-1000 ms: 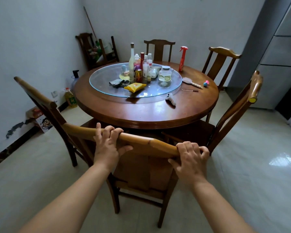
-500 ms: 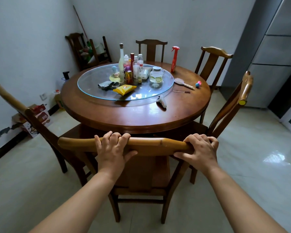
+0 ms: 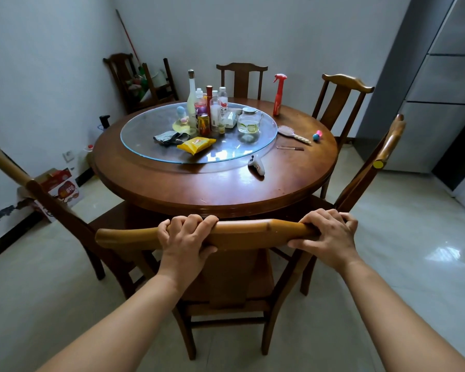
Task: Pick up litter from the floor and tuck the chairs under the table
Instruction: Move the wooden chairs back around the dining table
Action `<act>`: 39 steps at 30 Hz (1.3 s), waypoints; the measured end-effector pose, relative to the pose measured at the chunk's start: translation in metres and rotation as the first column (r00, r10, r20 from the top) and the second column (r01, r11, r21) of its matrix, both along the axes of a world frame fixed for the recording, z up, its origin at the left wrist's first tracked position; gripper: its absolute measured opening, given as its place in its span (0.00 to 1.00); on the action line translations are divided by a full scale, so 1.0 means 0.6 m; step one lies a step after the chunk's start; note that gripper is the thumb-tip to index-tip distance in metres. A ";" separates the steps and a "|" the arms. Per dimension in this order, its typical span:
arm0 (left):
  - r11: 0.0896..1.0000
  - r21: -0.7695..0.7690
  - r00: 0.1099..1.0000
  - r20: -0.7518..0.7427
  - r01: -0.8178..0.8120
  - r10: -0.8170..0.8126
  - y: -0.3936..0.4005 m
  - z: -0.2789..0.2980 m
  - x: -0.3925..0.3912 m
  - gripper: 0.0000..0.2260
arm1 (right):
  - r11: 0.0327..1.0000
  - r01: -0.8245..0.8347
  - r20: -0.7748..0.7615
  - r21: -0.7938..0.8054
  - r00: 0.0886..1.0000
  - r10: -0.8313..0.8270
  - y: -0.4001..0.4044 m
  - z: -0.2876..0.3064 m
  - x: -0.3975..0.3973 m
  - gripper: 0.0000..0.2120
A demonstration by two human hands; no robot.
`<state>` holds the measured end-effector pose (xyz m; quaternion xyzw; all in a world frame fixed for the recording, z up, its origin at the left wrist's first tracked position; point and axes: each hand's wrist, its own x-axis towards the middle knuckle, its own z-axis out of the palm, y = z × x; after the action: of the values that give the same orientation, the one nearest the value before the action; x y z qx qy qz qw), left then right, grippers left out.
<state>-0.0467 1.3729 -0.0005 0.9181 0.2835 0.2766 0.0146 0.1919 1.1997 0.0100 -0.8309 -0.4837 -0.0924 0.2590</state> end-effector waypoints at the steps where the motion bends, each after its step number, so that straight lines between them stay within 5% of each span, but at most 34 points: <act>1: 1.000 0.002 1.000 0.001 -0.007 0.007 0.000 0.000 0.006 0.24 | 1.000 -0.003 -0.017 -0.005 1.000 0.003 0.002 0.001 0.007 0.19; 11: 0.999 -0.029 0.999 -0.033 -0.041 0.040 0.021 0.007 0.021 0.23 | 0.999 0.032 -0.139 -0.030 0.990 -0.036 0.031 -0.005 0.015 0.16; 39: 0.997 0.039 0.998 -0.026 -0.060 0.061 0.101 0.012 0.089 0.24 | 0.999 0.041 -0.063 0.014 0.997 -0.040 0.119 -0.012 0.088 0.19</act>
<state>0.0068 1.4333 0.0069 0.9128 0.3061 0.2699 -0.0151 0.2446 1.2708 0.0026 -0.8409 -0.4578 -0.0755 0.2785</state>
